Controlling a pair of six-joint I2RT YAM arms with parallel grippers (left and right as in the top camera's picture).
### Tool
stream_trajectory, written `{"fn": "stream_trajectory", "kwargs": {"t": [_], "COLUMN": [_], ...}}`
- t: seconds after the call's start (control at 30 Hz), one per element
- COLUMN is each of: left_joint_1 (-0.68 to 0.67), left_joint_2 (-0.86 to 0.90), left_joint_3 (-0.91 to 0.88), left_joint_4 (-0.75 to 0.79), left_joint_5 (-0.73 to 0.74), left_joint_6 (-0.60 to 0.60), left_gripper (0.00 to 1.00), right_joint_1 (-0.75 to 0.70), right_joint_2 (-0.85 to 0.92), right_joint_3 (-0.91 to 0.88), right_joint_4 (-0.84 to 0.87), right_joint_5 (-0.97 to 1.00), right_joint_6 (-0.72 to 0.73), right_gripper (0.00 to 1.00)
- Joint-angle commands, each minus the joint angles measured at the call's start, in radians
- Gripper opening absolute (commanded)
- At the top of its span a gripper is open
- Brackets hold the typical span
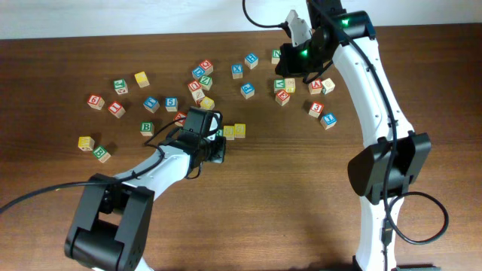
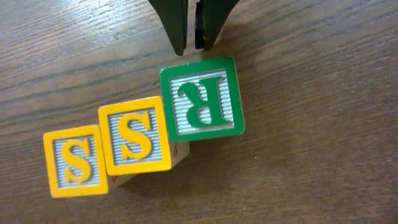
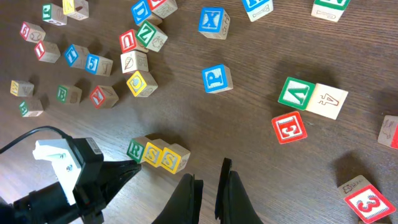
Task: Spell out RSS
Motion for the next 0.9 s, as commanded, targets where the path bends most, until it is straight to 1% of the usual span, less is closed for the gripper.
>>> {"fn": "stream_trajectory", "kwargs": {"t": [0.0, 0.87], "left_joint_1": [-0.001, -0.001], "left_joint_2": [0.011, 0.012], "left_joint_3": [0.000, 0.000], "left_joint_4": [0.018, 0.075], "left_joint_5": [0.016, 0.034], "left_joint_6": [0.008, -0.030], "left_gripper": [0.00, 0.00], "right_joint_1": [-0.003, -0.002], "right_joint_2": [-0.026, -0.026], "right_joint_3": [0.017, 0.017], "right_joint_4": [-0.001, -0.001], "right_joint_5": [-0.013, -0.013], "right_joint_6": [-0.011, -0.011], "right_gripper": [0.04, 0.04]}}
